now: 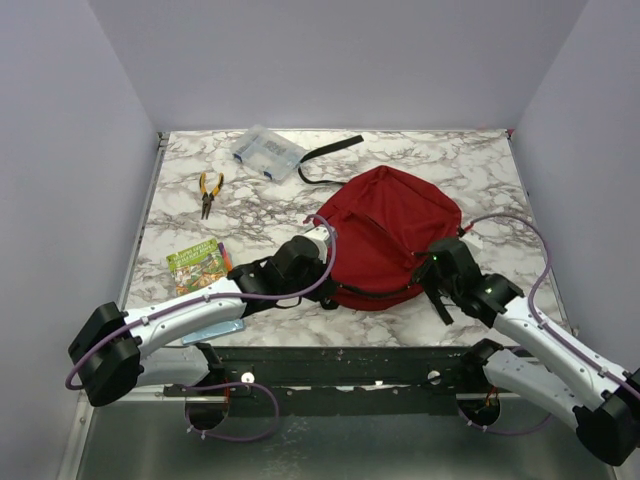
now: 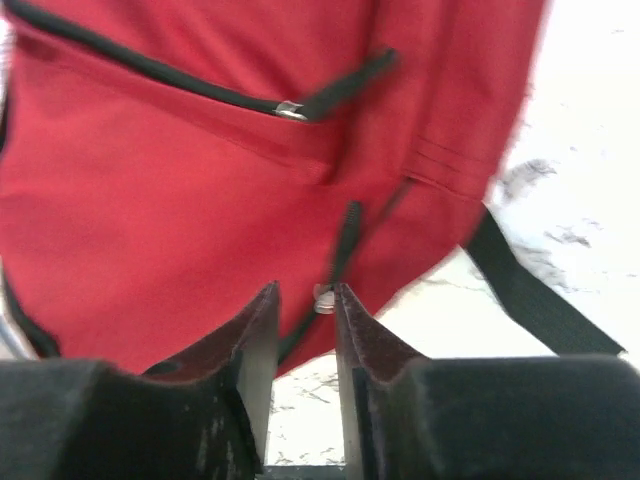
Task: Pack the student bag
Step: Unzip the student bag at the center of the board.
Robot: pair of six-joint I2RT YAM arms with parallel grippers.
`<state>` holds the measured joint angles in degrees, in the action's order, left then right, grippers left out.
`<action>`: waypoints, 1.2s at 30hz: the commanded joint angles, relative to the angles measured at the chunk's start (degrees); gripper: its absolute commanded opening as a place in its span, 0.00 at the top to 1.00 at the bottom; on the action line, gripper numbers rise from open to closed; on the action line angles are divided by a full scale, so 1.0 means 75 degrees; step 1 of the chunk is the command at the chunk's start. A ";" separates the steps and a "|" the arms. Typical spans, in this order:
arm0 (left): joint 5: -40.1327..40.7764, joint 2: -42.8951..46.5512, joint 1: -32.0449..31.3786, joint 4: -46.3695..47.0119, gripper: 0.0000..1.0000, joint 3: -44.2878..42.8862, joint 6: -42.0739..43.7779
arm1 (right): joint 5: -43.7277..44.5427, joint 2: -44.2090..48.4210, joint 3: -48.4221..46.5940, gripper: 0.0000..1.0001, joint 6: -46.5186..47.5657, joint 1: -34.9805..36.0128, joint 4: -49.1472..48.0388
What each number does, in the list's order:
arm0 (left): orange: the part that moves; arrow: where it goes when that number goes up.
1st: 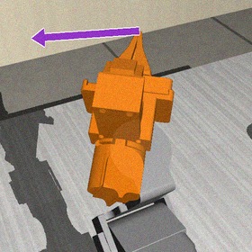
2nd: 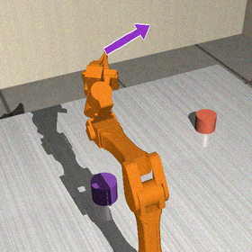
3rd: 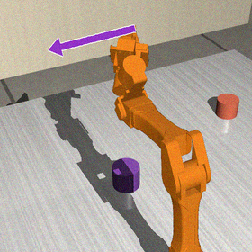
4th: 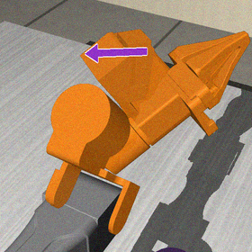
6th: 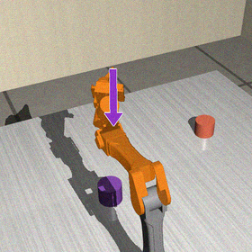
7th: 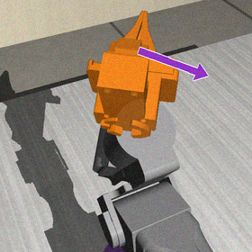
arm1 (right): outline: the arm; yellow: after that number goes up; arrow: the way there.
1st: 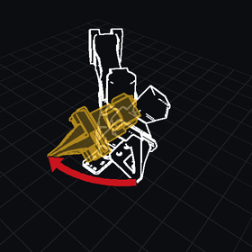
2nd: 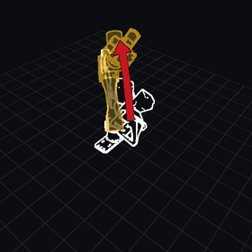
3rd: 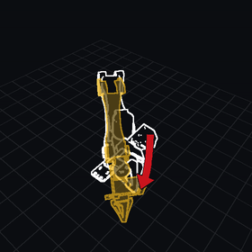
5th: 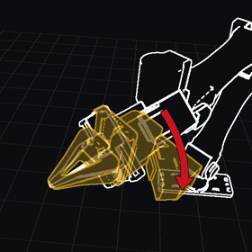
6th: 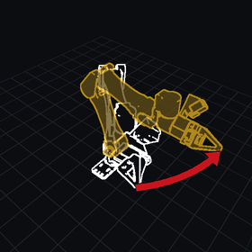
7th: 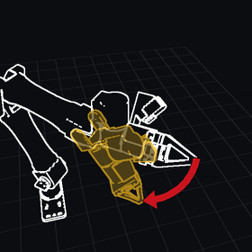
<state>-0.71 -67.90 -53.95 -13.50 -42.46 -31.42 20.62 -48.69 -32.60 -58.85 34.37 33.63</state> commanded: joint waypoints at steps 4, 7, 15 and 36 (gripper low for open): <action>-0.0973 -0.0213 0.0149 0.0728 1.00 0.0034 -0.0033 | -0.2038 0.0210 -0.1180 0.47 0.2676 -0.0036 -0.0485; -0.1143 -0.0243 0.0222 0.0919 1.00 0.0128 -0.0088 | -0.3513 -0.0504 -0.1479 0.36 0.3560 -0.0042 -0.0930; -0.1224 -0.0224 0.0368 0.1000 1.00 0.0268 -0.0202 | -0.4209 -0.2536 -0.1890 0.33 0.4539 0.1068 -0.1806; -0.1279 0.0050 0.0549 0.1143 1.00 0.0656 -0.0528 | -0.4204 -0.3873 -0.1909 0.47 0.5287 0.1678 -0.2547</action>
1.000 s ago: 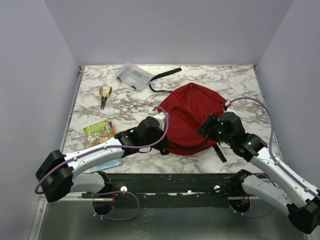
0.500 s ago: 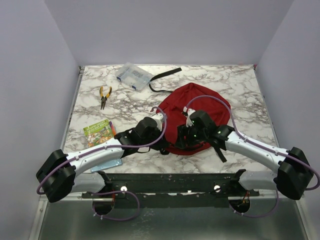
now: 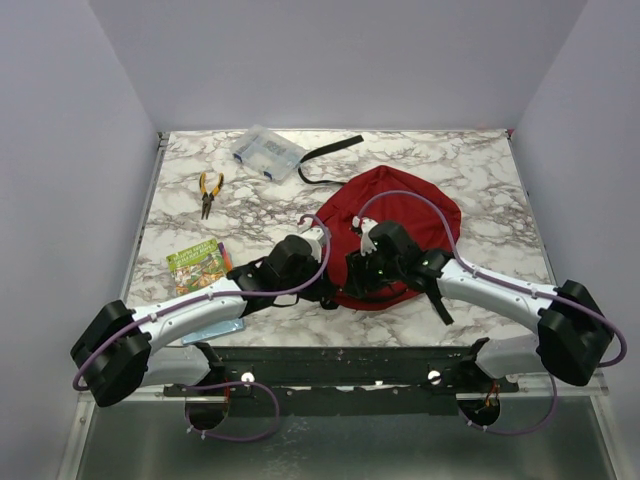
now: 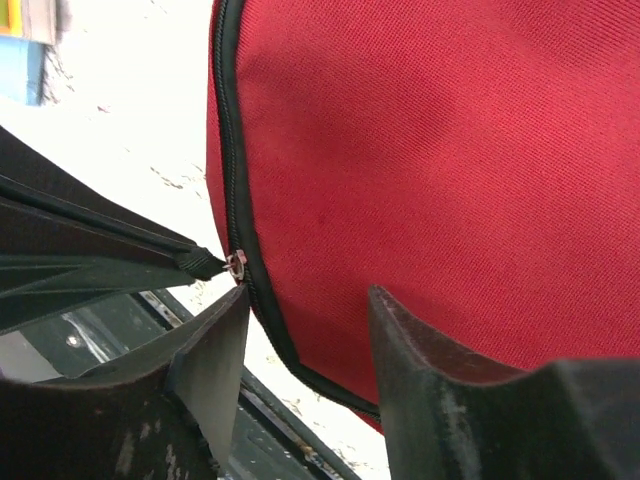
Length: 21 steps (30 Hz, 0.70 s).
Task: Pack the student bag
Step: Unzip the student bag at the center of the board.
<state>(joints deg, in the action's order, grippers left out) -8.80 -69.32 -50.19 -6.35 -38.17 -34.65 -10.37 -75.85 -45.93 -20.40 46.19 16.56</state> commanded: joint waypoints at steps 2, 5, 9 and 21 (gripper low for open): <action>-0.0111 0.0302 0.0077 0.0170 1.00 0.0105 -0.0099 | -0.0078 -0.0347 -0.0105 0.52 0.0167 0.0116 -0.0245; 0.0033 0.0409 0.0128 0.0145 1.00 0.0146 -0.0198 | -0.0072 -0.0277 -0.0007 0.68 0.0140 0.0144 -0.0224; 0.0684 0.0535 0.0446 -0.0055 1.00 0.0290 -0.0669 | 0.0036 0.0086 0.0307 0.95 0.0036 0.0145 -0.0182; 0.0001 0.0163 0.3052 -0.0183 1.00 -0.0448 -0.0241 | 0.0788 0.0806 0.1108 1.00 -0.1489 0.0145 0.0624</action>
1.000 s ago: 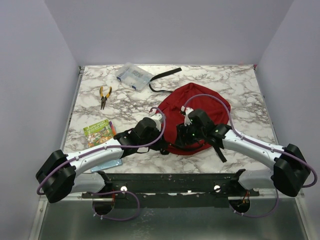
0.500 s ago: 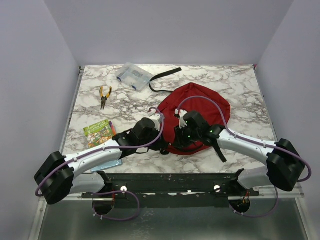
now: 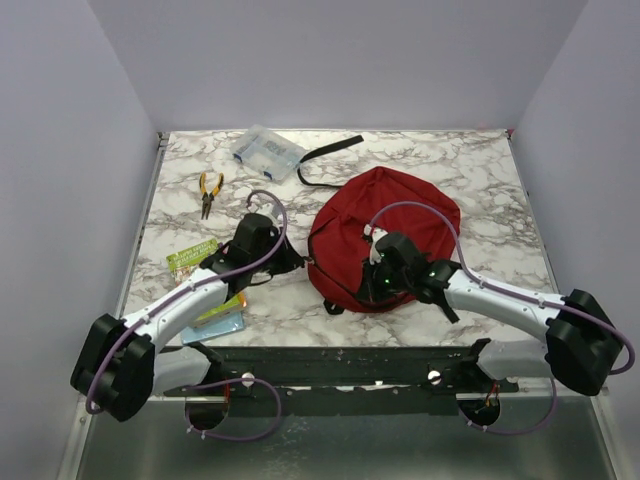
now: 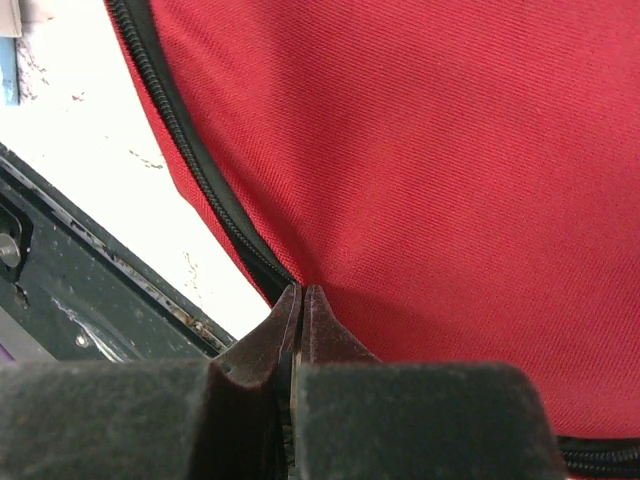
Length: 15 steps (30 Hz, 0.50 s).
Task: Pack the student bag
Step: Unzip the student bag at the center of the board.
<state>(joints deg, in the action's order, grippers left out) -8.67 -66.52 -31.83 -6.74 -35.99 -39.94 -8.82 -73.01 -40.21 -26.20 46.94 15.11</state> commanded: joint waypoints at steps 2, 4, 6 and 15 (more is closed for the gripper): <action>-0.0277 -0.0773 0.0956 -0.0237 1.00 -0.1271 0.0749 | 0.0660 0.0665 0.0394 1.00 -0.0917 0.0046 0.1005; -0.0786 -0.1430 0.1231 -0.0460 1.00 -0.1899 0.0972 | 0.0582 0.0796 0.0395 1.00 -0.1049 0.0046 0.1078; -0.1343 -0.1860 0.1301 -0.0541 1.00 -0.2310 0.1119 | 0.0575 0.0854 0.0394 1.00 -0.0886 0.0046 0.0980; -0.2229 -0.1474 0.1297 0.0043 1.00 -0.1624 0.0884 | 0.0466 0.0245 -0.0676 0.58 0.0190 0.0069 0.0125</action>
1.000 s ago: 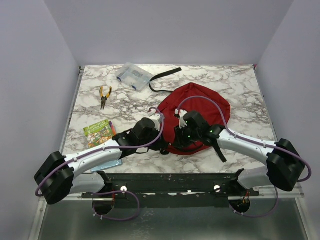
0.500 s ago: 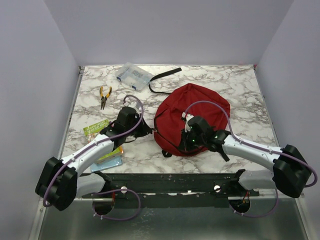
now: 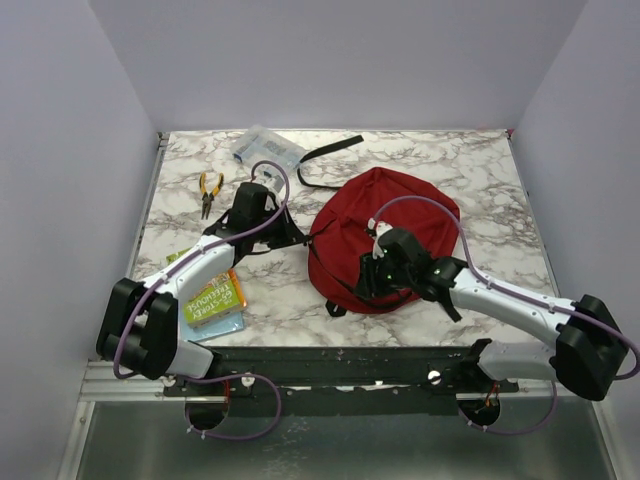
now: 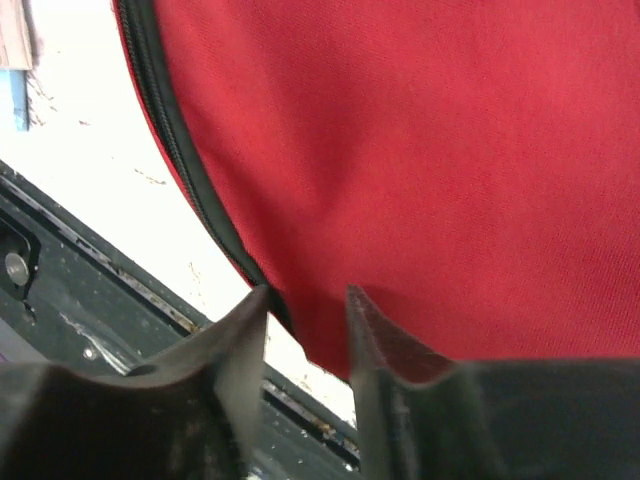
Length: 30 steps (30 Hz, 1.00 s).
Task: Pack the student bag
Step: Unzip the student bag at the center of the board.
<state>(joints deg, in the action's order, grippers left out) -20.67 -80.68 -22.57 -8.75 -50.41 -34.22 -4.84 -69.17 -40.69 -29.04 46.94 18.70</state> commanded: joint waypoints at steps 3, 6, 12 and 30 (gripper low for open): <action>-0.0688 0.0581 0.0057 0.0372 1.00 0.0544 0.0057 | -0.0028 -0.0669 -0.0944 0.44 0.0934 0.0069 -0.0851; -0.0800 0.0644 0.0056 0.0524 1.00 0.0744 -0.0068 | -0.0343 -0.1359 -0.1648 0.41 0.1196 0.0069 -0.0850; -0.0932 0.0708 0.0032 0.0698 1.00 0.0950 -0.0116 | -0.0559 -0.2216 -0.2252 0.40 0.0779 0.0070 -0.1495; -0.0491 0.0489 0.0054 0.0699 1.00 0.0816 -0.0084 | -0.0450 -0.3290 -0.1984 0.81 0.0417 0.0081 -0.2293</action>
<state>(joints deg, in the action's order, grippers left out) -26.11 -76.88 -22.50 -4.78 -43.27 -34.89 -7.42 -94.50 -58.65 -25.54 47.20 4.01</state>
